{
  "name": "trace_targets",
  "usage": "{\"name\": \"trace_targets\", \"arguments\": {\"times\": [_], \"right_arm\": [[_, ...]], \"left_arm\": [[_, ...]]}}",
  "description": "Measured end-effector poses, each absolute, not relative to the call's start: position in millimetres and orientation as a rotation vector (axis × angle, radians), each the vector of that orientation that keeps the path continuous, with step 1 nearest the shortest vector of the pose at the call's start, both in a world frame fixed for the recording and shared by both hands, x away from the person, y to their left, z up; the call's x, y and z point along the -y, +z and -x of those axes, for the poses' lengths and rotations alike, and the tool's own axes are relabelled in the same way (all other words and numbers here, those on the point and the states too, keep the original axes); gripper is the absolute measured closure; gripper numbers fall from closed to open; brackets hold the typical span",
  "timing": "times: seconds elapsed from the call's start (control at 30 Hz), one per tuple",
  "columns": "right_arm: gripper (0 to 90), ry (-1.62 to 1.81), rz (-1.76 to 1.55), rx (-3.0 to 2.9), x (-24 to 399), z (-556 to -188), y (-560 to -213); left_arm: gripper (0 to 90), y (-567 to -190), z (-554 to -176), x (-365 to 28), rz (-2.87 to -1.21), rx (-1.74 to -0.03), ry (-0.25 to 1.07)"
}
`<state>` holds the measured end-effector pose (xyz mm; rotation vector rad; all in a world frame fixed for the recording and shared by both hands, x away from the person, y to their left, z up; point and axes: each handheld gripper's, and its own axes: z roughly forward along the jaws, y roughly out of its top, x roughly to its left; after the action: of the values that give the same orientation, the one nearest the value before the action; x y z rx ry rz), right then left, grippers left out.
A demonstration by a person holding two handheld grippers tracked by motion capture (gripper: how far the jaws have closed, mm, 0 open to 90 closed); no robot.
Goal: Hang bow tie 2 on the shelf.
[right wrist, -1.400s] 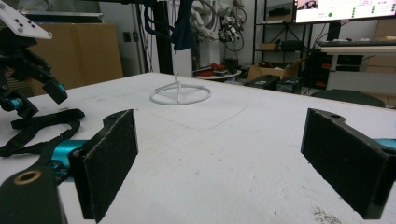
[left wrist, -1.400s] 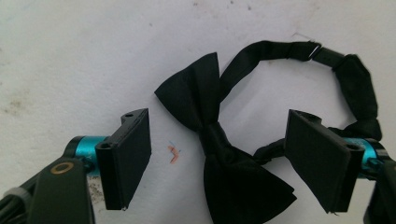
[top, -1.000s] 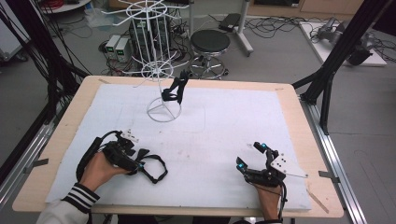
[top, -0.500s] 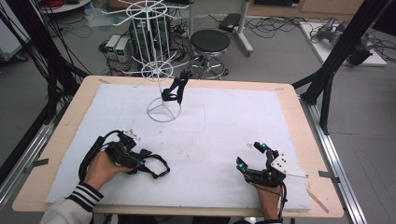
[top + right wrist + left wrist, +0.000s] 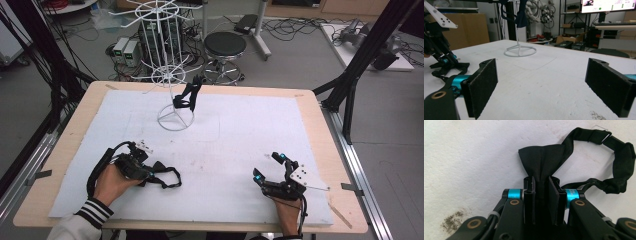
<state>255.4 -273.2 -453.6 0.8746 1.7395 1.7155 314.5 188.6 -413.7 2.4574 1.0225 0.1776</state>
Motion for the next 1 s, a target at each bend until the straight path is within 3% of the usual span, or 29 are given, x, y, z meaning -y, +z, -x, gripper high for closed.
{"name": "trace_targets", "arguments": {"times": [1.0], "right_arm": [[10.2,1.707,-0.867,-1.741,272.9,-255.3,-453.8]], "left_arm": [[76.9,-371.8,-314.7,-201.6,-2.257,-0.912,0.306]]}}
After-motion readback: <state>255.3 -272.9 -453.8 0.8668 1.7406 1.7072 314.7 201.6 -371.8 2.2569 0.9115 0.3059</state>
